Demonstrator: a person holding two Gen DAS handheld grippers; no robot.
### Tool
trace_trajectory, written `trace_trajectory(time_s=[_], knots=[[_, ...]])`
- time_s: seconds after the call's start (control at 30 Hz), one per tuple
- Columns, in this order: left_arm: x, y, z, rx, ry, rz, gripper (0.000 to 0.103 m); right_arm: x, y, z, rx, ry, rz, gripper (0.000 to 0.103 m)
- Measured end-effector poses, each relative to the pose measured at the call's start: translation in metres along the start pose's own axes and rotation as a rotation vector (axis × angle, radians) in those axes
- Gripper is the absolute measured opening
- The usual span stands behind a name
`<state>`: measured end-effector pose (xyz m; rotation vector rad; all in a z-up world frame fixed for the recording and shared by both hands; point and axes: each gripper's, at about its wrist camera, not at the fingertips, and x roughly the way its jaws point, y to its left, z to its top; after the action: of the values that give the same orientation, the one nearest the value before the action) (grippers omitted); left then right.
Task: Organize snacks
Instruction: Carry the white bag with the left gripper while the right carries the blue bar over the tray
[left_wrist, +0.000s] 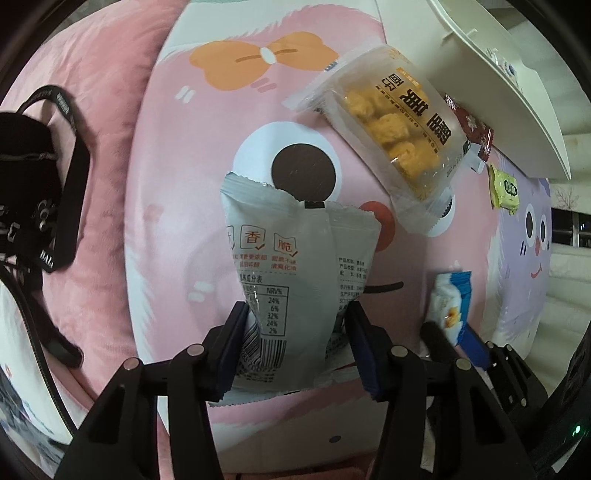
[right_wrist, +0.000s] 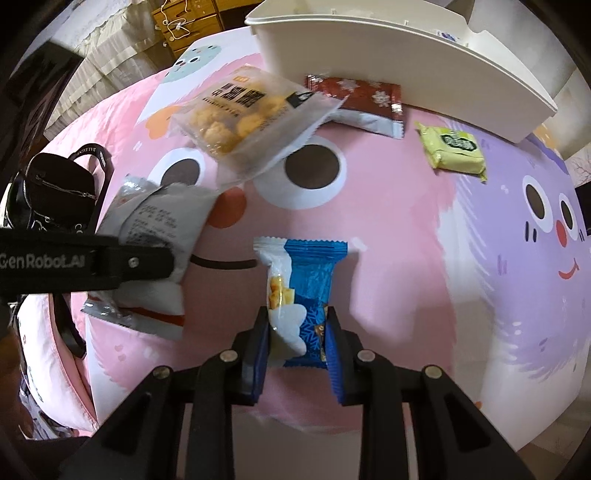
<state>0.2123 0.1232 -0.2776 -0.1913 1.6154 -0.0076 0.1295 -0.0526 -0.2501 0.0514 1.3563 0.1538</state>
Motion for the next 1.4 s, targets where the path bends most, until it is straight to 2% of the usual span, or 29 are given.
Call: trace_trajectory(time_s=[0.37, 0.6, 0.83, 1.0, 1.2, 1.4], knots=[[-0.036, -0.011, -0.017, -0.101, -0.044, 0.003, 0.052, -0.023, -0.056, 0.005, -0.029, -0.028, 0.016, 0.025], [-0.080, -0.038, -0.023, -0.150, -0.105, -0.035, 0.052, -0.046, -0.100, 0.015, -0.038, -0.067, 0.026, 0.025], [-0.134, -0.078, -0.010, -0.144, -0.200, -0.111, 0.052, -0.076, -0.148, 0.038, -0.035, -0.140, 0.028, 0.025], [-0.163, -0.111, 0.005, -0.112, -0.268, -0.134, 0.052, -0.098, -0.175, 0.062, -0.060, -0.212, 0.018, 0.025], [-0.184, -0.148, 0.029, -0.089, -0.329, -0.131, 0.052, -0.120, -0.198, 0.086, -0.099, -0.304, 0.017, 0.025], [-0.187, -0.172, 0.058, -0.077, -0.368, -0.119, 0.052, -0.134, -0.211, 0.112, -0.134, -0.387, 0.023, 0.025]])
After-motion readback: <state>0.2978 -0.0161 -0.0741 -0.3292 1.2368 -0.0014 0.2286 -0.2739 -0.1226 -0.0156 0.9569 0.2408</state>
